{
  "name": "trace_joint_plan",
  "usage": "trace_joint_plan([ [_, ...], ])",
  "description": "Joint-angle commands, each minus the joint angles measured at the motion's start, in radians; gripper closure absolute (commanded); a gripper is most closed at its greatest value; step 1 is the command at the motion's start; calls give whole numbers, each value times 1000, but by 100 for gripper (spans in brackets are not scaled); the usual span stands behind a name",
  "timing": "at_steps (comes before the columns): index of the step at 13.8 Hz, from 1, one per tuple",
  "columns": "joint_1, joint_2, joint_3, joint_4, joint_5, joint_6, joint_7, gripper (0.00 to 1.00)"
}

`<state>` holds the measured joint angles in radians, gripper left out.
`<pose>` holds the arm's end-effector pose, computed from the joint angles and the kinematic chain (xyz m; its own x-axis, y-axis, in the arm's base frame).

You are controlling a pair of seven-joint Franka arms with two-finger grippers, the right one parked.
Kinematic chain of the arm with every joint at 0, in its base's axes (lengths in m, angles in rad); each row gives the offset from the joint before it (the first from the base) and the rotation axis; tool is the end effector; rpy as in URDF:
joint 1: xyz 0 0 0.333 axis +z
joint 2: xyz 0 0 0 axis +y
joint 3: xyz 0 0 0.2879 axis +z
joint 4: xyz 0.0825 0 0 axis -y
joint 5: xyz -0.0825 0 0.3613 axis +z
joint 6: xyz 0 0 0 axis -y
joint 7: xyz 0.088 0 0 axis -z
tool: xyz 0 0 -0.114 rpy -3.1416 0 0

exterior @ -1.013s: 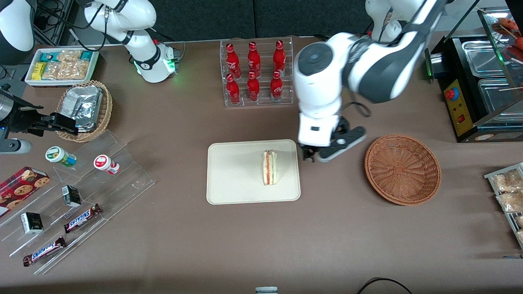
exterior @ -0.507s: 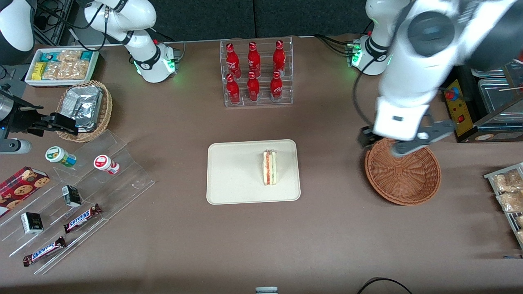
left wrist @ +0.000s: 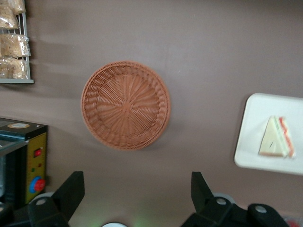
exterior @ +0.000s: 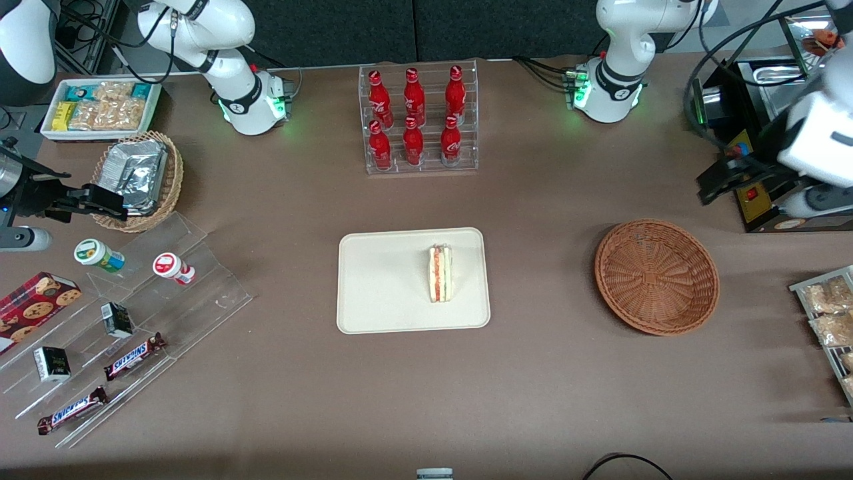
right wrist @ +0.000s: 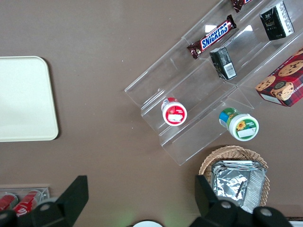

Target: Place sandwich from basket to tray

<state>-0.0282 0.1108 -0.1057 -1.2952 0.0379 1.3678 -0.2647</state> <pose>0.5364 -0.0634 0.6337 0.9900 0.1382 -0.0295 0.1371 -0.9899 -0.0346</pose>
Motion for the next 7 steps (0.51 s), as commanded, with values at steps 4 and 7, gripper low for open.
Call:
trace_joint_plan([
  [4,-19,-121,93,-162,-30,-9,180,1],
  [7,-19,-175,109,-234,-29,7,206,1],
])
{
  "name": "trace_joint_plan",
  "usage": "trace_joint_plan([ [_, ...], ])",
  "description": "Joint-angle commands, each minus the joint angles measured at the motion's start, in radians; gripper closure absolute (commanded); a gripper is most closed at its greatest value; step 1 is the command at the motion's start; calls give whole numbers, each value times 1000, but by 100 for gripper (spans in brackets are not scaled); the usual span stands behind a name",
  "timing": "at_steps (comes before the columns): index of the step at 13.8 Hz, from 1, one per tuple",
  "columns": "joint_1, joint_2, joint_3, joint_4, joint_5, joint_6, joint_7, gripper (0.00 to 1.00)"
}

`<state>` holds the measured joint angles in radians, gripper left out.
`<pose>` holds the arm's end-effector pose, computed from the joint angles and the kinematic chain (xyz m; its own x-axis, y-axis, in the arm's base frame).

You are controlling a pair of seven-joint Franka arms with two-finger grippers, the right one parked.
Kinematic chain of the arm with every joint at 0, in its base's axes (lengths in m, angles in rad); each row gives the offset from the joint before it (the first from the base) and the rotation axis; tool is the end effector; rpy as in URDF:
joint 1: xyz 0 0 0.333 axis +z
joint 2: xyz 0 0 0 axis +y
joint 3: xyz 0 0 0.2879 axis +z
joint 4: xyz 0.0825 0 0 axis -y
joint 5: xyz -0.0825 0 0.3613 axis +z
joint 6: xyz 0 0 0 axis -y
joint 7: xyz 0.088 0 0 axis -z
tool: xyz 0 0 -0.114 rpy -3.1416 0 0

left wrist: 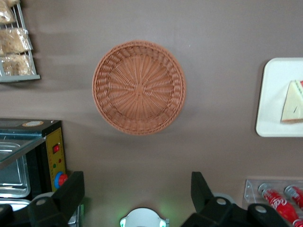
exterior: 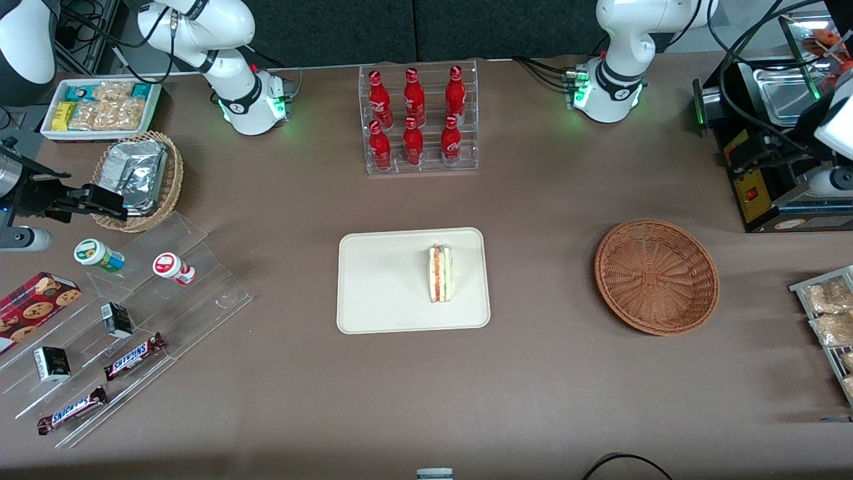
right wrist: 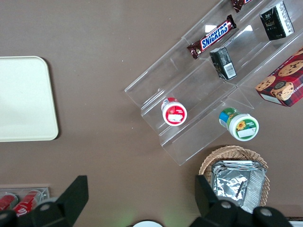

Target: Place sandwich from basket to tray

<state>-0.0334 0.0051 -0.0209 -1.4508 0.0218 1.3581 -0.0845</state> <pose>0.5093 -0.0248 0.6218 0.9948 0.0350 -0.0954 0.0323 -0.9990 -0.0297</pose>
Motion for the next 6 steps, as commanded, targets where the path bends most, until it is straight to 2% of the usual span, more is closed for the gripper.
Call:
trace_joint_plan([
  [1,-16,-66,24,-71,-14,10,23,1],
  [6,-22,-27,22,-34,-11,6,26,1],
])
